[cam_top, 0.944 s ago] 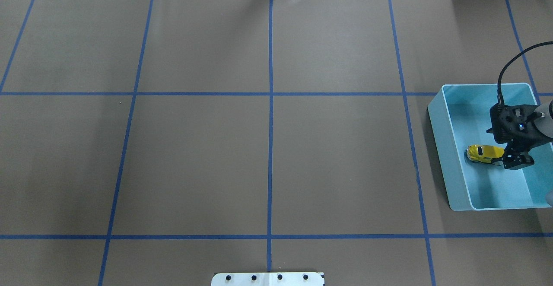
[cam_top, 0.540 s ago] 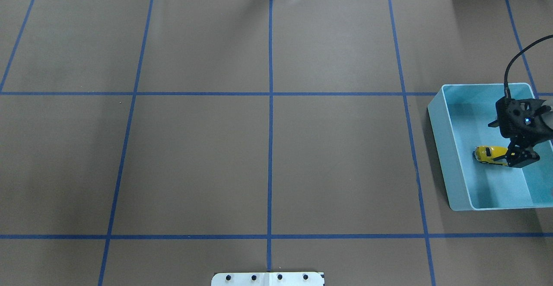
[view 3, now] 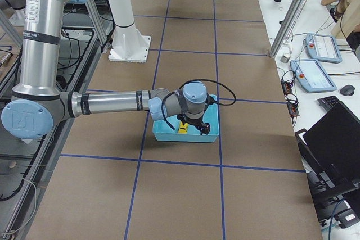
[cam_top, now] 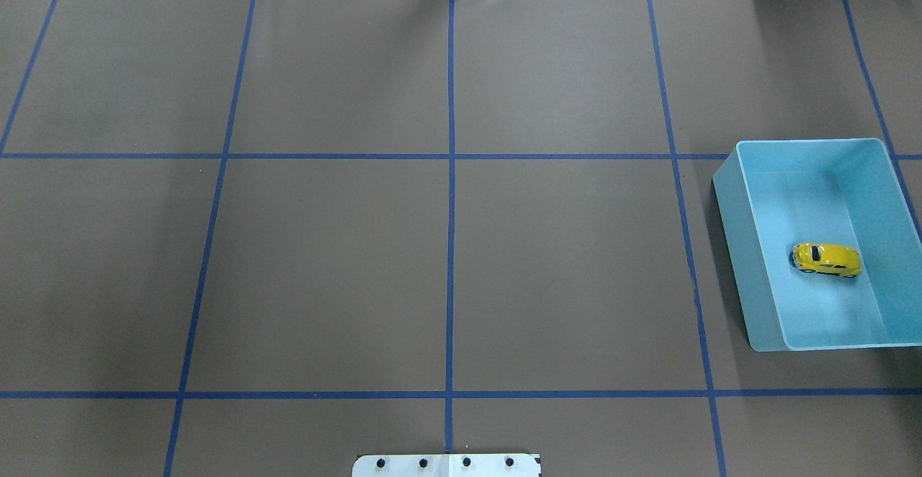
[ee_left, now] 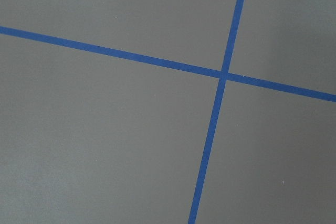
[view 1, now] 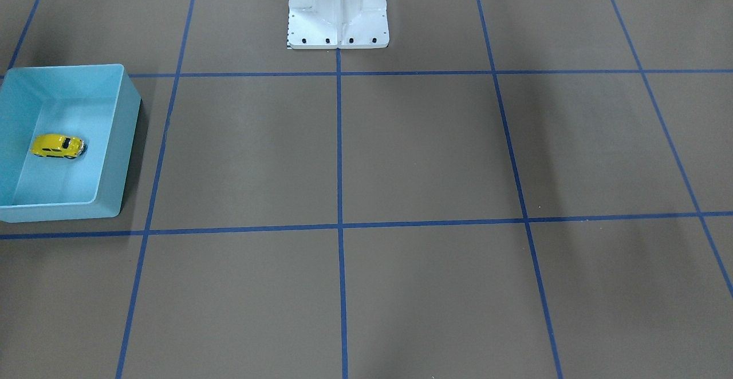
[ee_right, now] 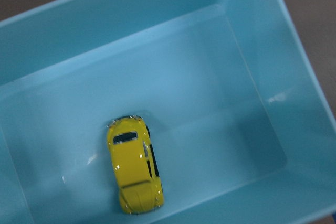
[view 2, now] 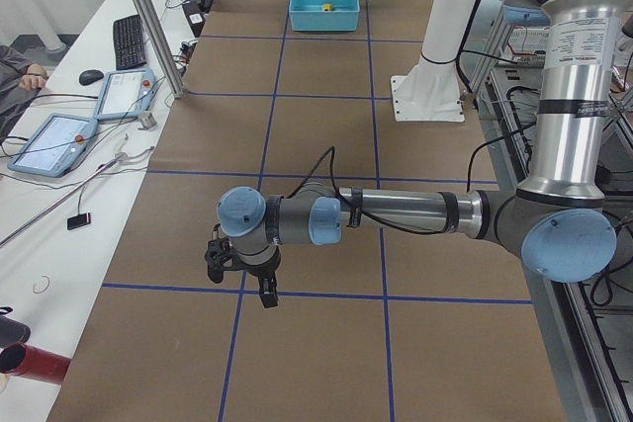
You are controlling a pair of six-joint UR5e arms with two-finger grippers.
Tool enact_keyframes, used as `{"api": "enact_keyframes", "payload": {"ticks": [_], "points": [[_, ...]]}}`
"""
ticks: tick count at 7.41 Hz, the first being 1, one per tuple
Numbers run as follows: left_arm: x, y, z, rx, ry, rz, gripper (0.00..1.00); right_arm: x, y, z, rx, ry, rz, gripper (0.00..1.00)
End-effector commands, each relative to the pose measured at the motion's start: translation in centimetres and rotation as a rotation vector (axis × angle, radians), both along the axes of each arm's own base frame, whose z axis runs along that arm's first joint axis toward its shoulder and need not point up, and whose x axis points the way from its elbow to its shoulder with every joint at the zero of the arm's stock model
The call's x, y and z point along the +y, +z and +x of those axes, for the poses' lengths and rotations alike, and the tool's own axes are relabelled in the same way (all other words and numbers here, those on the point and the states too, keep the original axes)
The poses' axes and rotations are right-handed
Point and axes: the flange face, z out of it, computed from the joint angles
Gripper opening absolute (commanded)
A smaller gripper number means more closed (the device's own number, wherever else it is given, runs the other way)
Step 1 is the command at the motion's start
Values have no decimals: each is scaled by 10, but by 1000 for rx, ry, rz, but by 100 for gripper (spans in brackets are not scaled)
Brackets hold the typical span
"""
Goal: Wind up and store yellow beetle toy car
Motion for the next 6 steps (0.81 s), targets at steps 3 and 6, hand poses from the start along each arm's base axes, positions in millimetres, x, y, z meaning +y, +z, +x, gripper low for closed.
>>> {"api": "enact_keyframes", "payload": {"ticks": [3,6], "points": [[0,1,0,0,2,0,100,27,95,129,0,543,-730,100],[0,1,0,0,1,-1,100,27,96,141,16,670,-839,100]]}}
